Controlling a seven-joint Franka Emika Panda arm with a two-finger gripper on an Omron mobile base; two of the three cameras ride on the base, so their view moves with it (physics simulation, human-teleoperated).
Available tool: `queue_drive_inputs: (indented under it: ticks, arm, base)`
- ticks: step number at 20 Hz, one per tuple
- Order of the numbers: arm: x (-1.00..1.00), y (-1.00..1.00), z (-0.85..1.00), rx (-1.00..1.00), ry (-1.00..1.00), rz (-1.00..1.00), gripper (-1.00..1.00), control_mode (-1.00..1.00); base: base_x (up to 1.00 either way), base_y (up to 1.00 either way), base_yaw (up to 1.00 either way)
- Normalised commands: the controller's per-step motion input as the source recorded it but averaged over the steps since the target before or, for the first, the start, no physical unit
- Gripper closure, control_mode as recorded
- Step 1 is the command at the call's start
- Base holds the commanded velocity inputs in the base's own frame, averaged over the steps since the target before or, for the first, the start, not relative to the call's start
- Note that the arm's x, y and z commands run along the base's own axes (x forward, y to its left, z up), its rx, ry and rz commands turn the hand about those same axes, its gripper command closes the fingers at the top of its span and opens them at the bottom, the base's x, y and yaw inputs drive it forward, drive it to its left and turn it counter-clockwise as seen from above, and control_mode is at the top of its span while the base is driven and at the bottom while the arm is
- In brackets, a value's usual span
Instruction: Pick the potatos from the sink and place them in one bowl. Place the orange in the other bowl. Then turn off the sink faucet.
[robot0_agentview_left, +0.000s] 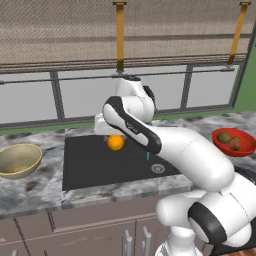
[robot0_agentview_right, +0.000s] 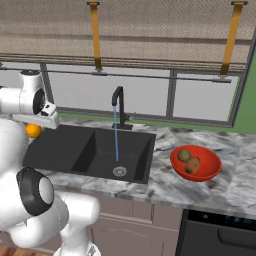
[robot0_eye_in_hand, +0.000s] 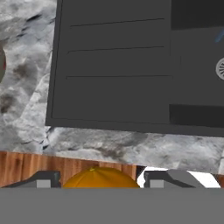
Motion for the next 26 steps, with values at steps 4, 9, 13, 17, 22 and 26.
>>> queue_drive_inputs:
  ticks: [4, 9, 13, 17, 22, 26]
  arm:
    - [0.0, 1.0, 0.0, -0.01, 0.0, 0.0, 1.0, -1.0]
    - [0.0, 0.85, 0.0, 0.0, 0.0, 0.0, 1.0, -1.0]
    - [0.01, 0.58, 0.0, 0.0, 0.0, 0.0, 1.0, -1.0]
    - [0.06, 0.46, 0.0, 0.0, 0.0, 0.0, 1.0, -1.0]
    - [0.23, 0.35, 0.0, 0.0, 0.0, 0.02, 1.0, -1.0]
    - [0.28, 0.3, 0.0, 0.0, 0.0, 0.05, 1.0, -1.0]
  base:
    - [0.0, 0.0, 0.0]
    - [0.0, 0.0, 0.0]
    - [0.0, 0.0, 0.0]
    - [0.0, 0.0, 0.0]
    - [0.0, 0.0, 0.0]
    - [0.0, 0.0, 0.0]
